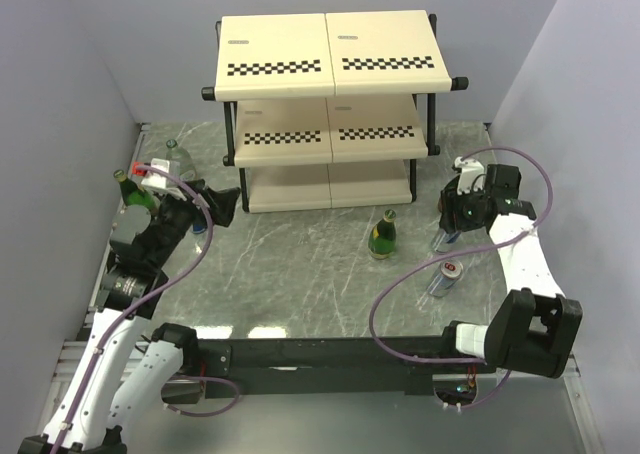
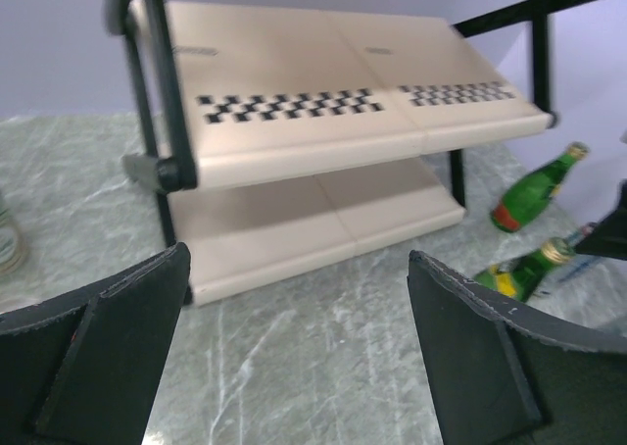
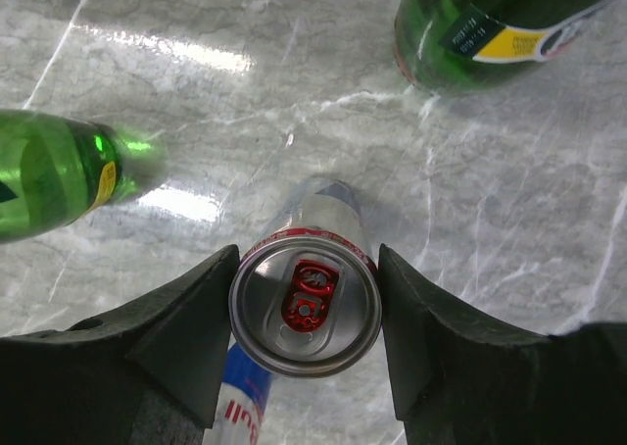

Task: Place and organize the beverage onto the shelf
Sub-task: Pick up the drink from the center of the board.

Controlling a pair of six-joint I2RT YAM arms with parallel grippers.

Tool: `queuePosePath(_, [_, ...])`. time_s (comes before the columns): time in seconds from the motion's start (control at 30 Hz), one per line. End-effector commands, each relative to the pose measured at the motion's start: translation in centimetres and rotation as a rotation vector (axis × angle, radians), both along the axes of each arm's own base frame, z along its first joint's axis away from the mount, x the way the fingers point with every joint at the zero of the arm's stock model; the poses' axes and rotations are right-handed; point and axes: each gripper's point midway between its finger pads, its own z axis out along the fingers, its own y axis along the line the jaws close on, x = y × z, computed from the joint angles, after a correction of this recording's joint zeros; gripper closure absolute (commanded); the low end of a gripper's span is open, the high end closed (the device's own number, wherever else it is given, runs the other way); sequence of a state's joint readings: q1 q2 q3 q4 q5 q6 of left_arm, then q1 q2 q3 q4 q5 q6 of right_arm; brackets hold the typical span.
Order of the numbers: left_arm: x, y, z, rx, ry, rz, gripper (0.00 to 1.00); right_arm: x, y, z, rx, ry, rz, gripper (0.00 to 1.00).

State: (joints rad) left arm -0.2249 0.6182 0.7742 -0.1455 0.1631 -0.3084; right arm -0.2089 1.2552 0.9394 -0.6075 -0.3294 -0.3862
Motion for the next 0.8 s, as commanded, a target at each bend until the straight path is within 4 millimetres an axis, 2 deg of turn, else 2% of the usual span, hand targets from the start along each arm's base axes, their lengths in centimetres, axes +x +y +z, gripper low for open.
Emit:
queuePosePath(0.0, [-1.4, -1.6, 3.6, -0.018, -0.137, -0.11, 0.01, 1.0, -0.2, 4.7, -0.037, -0.143, -0.003, 1.0])
queuePosePath(0.07, [-2.4, -2.8, 3.9, -0.024, -0.161, -0.199, 0.01, 1.0, -0.2, 5.8, -0.046, -0.169, -0.002, 1.0])
queuePosePath(0.1, [-2.6, -3.4, 2.8, -0.017, -0.144, -0.234, 0.0, 0.9, -0.3, 6.7, -0.055, -0.194, -0.002, 1.0])
queuePosePath(0.13, [-2.8, -3.7, 3.5, -0.022, -0.185, -0.254, 0.0, 0.9, -0.3, 7.3, -0.06, -0.211, -0.003, 1.0])
queuePosePath(0.17, [-2.8, -3.9, 3.2, -0.023, -0.181, -0.27, 0.0, 0.8, -0.3, 7.9, -0.065, -0.226, -0.001, 1.0])
queuePosePath(0.4, [-2.0, -4.4, 2.1, -0.029, -0.172, -0.289, 0.0, 0.9, 0.2, 10.9, -0.06, -0.292, 0.024, 1.0])
queuePosePath(0.47, [-2.3, -5.1, 2.7, -0.11, -0.196, -0.32, 0.0, 1.2, 0.4, 11.9, -0.056, -0.306, 0.035, 1.0])
queuePosePath(0.53, [-3.9, -6.7, 3.1, -0.199, -0.225, -0.427, 0.01, 1.5, 0.8, 13.4, -0.058, -0.333, 0.053, 1.0])
queuePosePath(0.57, [-4.1, -7.0, 1.9, -0.227, -0.216, -0.446, 0.01, 1.4, 0.9, 13.6, -0.056, -0.331, 0.057, 1.0])
queuePosePath(0.6, [-4.7, -7.2, 2.8, -0.243, -0.274, -0.465, 0.01, 1.5, 1.1, 14.1, -0.054, -0.34, 0.063, 1.0])
queuePosePath(0.7, [-4.7, -7.6, 2.4, -0.225, -0.275, -0.44, 0.0, 1.6, 1.8, 16.8, -0.053, -0.39, 0.083, 1.0])
queuePosePath(0.77, [-5.1, -8.3, 2.4, -0.232, -0.28, -0.452, 0.0, 1.3, 2.3, 17.5, -0.047, -0.394, 0.097, 1.0])
